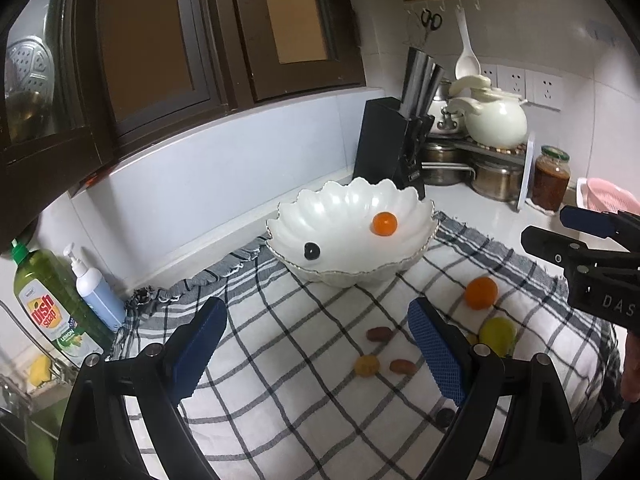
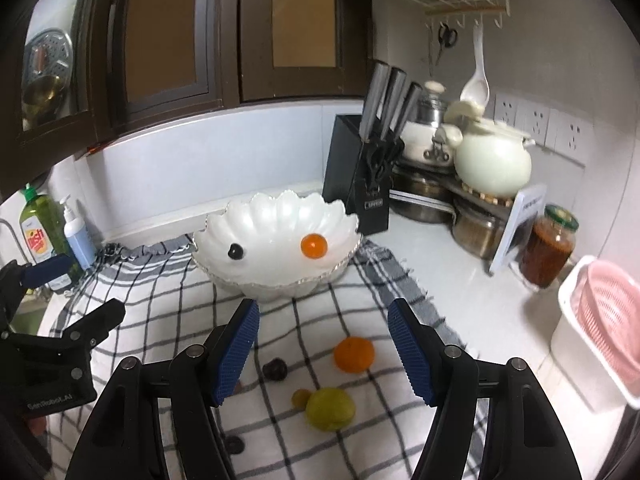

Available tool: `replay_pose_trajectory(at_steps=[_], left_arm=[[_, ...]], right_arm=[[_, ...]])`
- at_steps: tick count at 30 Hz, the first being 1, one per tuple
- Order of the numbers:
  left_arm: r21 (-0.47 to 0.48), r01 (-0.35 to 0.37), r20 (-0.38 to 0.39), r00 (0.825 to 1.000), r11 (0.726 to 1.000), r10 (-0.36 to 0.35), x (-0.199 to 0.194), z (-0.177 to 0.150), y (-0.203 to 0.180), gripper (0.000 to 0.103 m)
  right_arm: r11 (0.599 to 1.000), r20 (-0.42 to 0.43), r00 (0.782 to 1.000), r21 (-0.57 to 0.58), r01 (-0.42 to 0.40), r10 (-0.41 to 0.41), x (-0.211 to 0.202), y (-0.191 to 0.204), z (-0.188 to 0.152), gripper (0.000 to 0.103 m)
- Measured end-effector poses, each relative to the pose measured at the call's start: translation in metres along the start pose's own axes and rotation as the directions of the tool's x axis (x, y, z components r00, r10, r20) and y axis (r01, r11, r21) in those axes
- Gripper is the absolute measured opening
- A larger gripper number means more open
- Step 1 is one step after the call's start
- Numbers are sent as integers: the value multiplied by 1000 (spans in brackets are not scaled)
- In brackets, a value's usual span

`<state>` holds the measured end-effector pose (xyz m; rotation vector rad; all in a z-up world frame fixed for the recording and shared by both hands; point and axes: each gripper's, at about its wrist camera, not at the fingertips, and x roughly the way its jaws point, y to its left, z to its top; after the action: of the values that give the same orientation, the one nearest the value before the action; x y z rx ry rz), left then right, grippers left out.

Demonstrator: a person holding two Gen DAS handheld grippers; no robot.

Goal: Organize fruits
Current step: 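Move both tools back toward the remaining fruits on the towel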

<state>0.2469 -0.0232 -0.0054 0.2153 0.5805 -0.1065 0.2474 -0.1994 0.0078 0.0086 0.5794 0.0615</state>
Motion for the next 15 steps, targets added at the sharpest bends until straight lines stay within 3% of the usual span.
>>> replay_pose_trajectory(at_steps=[15], left_arm=[[20, 58, -97, 994, 998, -56, 15, -28, -7, 93]], right_arm=[[999, -100, 994, 36, 36, -32, 12, -2, -39, 68]])
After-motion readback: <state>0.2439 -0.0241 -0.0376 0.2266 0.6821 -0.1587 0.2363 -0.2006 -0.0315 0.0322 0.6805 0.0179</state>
